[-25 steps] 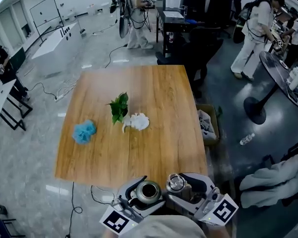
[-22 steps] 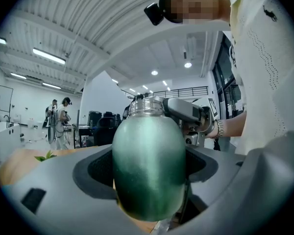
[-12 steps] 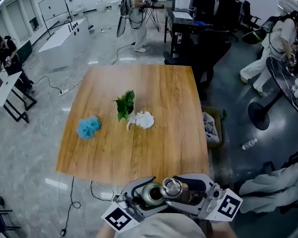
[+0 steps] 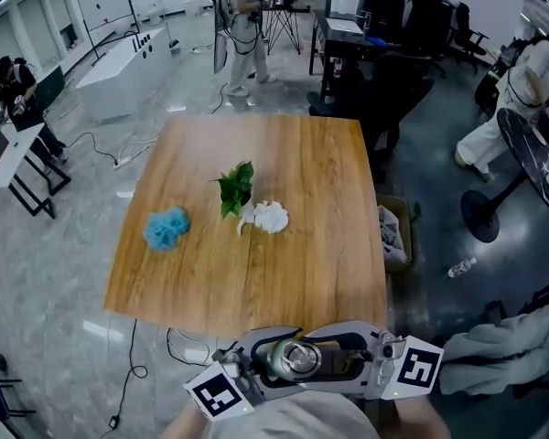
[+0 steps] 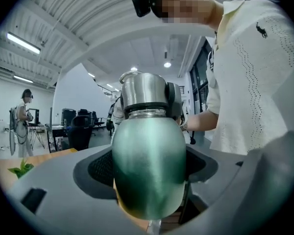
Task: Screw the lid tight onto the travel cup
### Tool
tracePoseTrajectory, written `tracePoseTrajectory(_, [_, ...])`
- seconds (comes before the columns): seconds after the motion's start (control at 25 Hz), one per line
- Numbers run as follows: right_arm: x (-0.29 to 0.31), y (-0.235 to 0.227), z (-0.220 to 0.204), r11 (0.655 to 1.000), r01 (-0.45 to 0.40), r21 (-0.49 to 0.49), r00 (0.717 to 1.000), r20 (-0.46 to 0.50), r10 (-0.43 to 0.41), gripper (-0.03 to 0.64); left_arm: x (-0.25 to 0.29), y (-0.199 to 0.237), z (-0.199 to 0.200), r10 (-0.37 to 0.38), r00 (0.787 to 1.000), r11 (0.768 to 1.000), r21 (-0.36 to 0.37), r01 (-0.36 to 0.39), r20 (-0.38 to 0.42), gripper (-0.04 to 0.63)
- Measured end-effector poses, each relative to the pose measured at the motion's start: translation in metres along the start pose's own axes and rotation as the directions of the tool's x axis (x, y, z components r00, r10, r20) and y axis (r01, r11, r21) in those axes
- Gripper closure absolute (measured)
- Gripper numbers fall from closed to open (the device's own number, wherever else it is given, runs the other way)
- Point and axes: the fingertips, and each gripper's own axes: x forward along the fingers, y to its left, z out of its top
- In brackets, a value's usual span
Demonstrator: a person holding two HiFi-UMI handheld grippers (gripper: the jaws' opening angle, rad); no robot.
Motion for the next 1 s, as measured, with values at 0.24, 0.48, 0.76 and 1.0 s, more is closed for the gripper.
tracePoseTrajectory(0.24, [0.004,-0.009,-0.002,0.998,0.056,-0.005,0.998,0.017,-0.056,0.374,-0.001,0.013,-0.001,0.085,0.996,0.996,-0.021,-0.085,0.007,0.201])
tracePoseTrajectory(0.48, [0.010,-0.021,-0.001,0.971,0.237,-0.019,0.968,0.084,-0.235,0.376,-0.002,0.032,0.005,0.243,0.967,0.969,-0.069,-0.238,0.072,0.201])
tracePoseTrajectory(0.76, [0.015,-0.027,-0.001,0.954,0.293,-0.055,0.955,0.057,-0.290,0.377,-0.009,0.040,-0.001,0.298,0.954,0.953,-0.052,-0.297,0.018,0.201])
tracePoseTrajectory(1.0, [0.022,-0.037,0.002,0.870,0.491,-0.044,0.867,0.118,-0.484,0.377,-0.018,0.056,-0.001,0.469,0.883,0.882,-0.065,-0.467,0.021,0.201])
